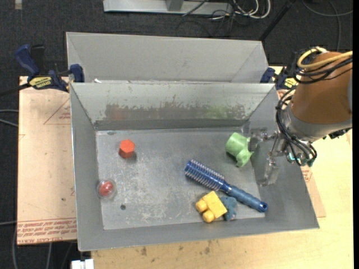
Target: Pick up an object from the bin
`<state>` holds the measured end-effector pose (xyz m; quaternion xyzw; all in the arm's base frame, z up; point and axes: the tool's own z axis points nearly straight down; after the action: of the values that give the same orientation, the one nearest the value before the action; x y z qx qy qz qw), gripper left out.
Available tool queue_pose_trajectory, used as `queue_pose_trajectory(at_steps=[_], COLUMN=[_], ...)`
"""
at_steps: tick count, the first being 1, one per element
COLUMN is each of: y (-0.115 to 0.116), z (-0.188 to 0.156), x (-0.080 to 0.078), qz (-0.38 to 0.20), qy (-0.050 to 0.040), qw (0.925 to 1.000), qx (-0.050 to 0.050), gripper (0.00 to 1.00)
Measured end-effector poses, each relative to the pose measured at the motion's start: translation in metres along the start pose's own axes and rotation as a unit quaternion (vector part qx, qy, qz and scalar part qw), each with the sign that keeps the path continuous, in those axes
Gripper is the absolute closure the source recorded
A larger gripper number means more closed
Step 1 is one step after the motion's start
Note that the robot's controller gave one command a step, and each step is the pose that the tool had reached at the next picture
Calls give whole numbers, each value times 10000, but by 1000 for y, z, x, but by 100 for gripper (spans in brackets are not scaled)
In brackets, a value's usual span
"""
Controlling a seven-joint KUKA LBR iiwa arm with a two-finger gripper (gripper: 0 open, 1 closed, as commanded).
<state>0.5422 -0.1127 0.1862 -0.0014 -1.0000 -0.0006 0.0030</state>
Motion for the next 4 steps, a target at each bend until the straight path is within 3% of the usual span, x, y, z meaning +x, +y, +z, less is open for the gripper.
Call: queue_pose_trajectory(at_steps=[1,2,3,4], y=[-4,-22,-27,-22], z=[31,99,102,-2], x=[-18,-76,-74,-69], qz=[-737,-558,-532,-458], qy=[-30,-75,-43,-84], qw=[9973,9984,9986,9989], qx=[4,-21,6,16], gripper=[0,0,100,100])
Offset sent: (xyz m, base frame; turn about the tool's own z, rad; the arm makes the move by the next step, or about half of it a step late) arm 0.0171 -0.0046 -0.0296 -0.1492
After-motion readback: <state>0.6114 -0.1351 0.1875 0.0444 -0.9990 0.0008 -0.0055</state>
